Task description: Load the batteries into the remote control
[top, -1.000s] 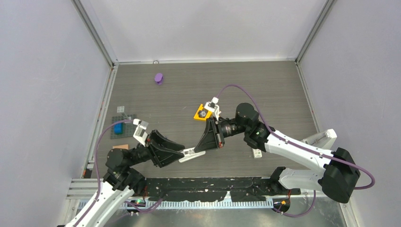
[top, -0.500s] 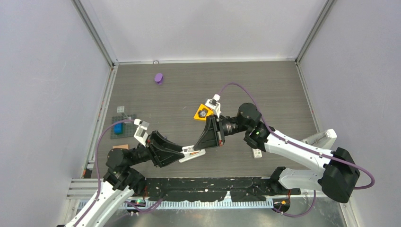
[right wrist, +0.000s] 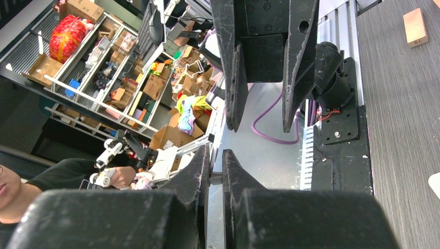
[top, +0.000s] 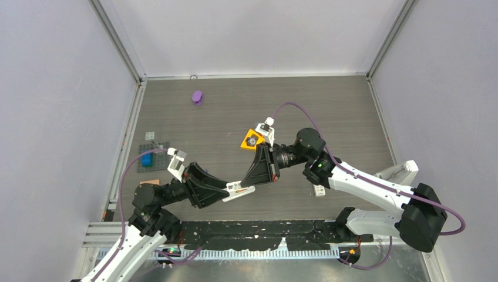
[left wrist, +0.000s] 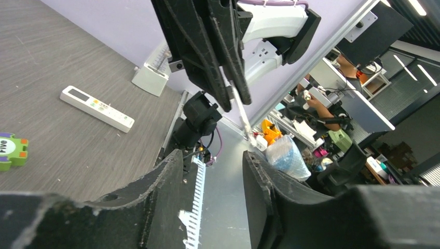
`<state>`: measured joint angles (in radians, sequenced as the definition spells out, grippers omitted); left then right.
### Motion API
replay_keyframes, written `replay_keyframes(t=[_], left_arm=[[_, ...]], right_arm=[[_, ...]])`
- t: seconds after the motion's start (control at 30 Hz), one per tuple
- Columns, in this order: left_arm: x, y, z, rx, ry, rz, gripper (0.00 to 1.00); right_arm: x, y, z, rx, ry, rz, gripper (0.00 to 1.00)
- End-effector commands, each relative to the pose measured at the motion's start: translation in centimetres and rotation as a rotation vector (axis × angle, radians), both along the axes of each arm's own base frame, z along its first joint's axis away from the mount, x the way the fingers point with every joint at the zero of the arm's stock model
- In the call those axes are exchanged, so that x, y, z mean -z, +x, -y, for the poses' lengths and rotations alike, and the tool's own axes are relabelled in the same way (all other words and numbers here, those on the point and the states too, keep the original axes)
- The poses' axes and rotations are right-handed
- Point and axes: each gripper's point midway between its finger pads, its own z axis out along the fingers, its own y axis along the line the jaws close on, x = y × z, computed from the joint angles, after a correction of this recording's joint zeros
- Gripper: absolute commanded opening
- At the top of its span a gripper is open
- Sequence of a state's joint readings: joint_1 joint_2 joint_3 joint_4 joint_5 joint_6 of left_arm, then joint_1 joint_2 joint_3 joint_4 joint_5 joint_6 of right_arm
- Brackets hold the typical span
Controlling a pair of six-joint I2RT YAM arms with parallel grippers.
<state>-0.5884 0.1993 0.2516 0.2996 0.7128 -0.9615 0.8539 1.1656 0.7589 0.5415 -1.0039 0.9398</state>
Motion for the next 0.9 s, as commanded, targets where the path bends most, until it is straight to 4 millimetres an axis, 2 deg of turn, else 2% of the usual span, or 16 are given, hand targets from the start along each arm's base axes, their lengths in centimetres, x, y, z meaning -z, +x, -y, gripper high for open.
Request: replay_keyframes(t=[0.0, 0.13, 0.27, 0.47, 0.87], left_arm=[[-0.9, -1.3, -0.1, 0.055, -0.007, 0.072, 0.49], [-1.3, -1.5, -0.2, 0.060, -0.020, 0.095, 0.51], [-1.3, -0.8, -0.1, 0.028, -0.021, 0.071, 0.50], [-0.9, -0.2, 0.0, 0.013, -0.015, 0.034, 0.43], [-0.5, 0.1, 0.1, 0.003, -0.010, 0.017, 0.42]], right_arm=[[-0.4, 0.6, -0.1, 0.037, 0.011, 0.067, 0.05], [0.6, 0.9, -0.1, 0.055, -0.033, 0.071, 0.05], [0.8, 0.8, -0.1, 0.049, -0.034, 0.083, 0.05], [-0.2, -0.1, 0.5, 0.011, -0.004, 0.098, 0.05], [-1.4, -0.6, 0.8, -0.006, 0.030, 0.091, 0.05]])
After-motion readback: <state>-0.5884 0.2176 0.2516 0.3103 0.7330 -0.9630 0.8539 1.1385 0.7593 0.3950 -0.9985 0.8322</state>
